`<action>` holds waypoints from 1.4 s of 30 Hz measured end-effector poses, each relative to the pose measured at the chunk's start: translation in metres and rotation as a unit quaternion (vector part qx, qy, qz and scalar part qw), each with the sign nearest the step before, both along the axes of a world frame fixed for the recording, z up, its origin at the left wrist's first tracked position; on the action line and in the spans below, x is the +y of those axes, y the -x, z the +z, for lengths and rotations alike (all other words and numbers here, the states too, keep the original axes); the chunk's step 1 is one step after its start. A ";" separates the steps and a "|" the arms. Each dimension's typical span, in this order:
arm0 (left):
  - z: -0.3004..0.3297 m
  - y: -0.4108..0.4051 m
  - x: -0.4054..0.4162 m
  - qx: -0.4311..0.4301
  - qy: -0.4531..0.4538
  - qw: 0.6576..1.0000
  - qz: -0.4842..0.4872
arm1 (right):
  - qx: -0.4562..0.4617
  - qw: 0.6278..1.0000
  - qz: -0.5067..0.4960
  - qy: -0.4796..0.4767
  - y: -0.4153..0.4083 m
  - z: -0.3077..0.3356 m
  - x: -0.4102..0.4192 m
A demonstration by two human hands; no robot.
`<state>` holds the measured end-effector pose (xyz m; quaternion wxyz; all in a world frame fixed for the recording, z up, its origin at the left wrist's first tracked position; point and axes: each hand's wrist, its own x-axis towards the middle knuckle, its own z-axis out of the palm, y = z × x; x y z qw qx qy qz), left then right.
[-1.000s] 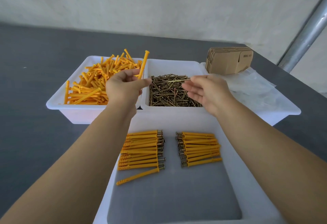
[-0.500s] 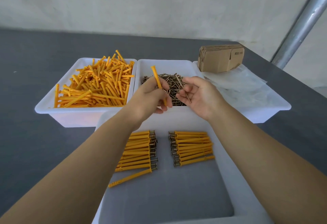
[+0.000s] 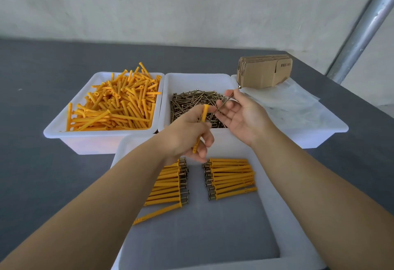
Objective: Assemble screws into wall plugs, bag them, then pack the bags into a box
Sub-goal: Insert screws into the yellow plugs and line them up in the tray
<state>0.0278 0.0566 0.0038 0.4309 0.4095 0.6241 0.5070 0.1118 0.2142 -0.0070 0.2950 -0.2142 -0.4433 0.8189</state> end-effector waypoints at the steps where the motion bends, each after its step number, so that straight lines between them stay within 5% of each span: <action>1: 0.000 0.000 0.000 0.004 0.011 1.000 -0.010 | 0.000 1.000 -0.005 -0.004 0.001 -0.001 -0.001; 9: 0.001 0.004 -0.003 0.000 0.086 0.995 -0.051 | 0.012 1.000 0.001 -0.002 0.001 0.000 -0.007; 25: 0.001 0.005 -0.004 -0.011 0.013 0.998 -0.062 | -0.072 0.977 0.095 -0.177 -0.003 0.008 -0.017; 31: 0.004 0.004 -0.004 -0.021 -0.110 0.994 0.008 | -0.034 0.999 0.033 -0.008 -0.005 0.008 -0.010; 35: 0.003 0.001 -0.004 0.051 -0.147 0.988 0.015 | 0.000 0.999 -0.018 0.047 -0.009 0.007 -0.003; 42: -0.006 -0.017 0.005 0.446 -0.039 0.894 -0.016 | -0.019 0.999 0.004 -0.032 -0.008 0.005 -0.006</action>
